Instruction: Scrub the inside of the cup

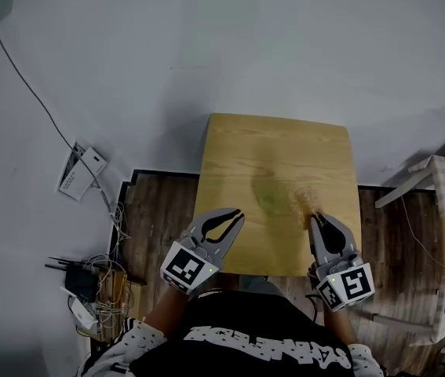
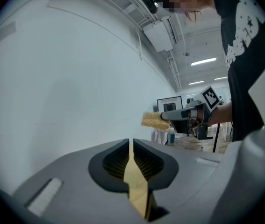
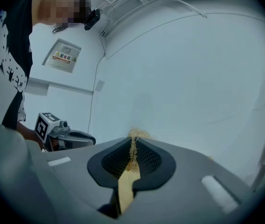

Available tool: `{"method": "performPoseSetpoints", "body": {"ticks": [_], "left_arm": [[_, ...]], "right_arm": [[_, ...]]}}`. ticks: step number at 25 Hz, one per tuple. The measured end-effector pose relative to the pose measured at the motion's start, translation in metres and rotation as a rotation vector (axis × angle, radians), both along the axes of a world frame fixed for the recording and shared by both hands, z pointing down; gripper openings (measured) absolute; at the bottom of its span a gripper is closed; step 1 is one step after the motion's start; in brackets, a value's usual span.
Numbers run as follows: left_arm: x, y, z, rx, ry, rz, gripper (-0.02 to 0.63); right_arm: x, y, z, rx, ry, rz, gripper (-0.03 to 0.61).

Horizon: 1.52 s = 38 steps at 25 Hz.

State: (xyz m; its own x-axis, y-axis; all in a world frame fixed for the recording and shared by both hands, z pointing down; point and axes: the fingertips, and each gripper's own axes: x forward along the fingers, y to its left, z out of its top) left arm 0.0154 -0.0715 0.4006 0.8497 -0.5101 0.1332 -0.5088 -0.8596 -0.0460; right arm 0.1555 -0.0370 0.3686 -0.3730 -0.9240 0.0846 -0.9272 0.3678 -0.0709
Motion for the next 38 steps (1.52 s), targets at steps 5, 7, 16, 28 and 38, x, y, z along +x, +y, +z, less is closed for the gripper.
{"method": "performPoseSetpoints", "body": {"ticks": [5, 7, 16, 28, 38], "left_arm": [[0.014, -0.022, 0.015, -0.006, -0.007, -0.06, 0.066], [0.018, -0.029, 0.023, -0.02, -0.004, -0.08, 0.073], [0.037, -0.044, 0.072, -0.084, -0.031, -0.052, 0.264], [0.064, -0.062, 0.135, -0.158, -0.05, 0.096, 0.354], [0.094, -0.07, 0.182, -0.218, -0.118, 0.176, 0.373]], "right_arm": [[0.021, -0.028, 0.009, -0.018, -0.007, -0.044, 0.032], [0.032, -0.037, 0.015, -0.029, -0.014, -0.043, 0.032], [0.045, -0.065, 0.04, -0.112, 0.007, -0.064, 0.032], [0.028, -0.083, 0.056, -0.194, 0.033, -0.062, 0.032], [0.034, -0.073, 0.065, -0.244, 0.049, -0.02, 0.033]]}}
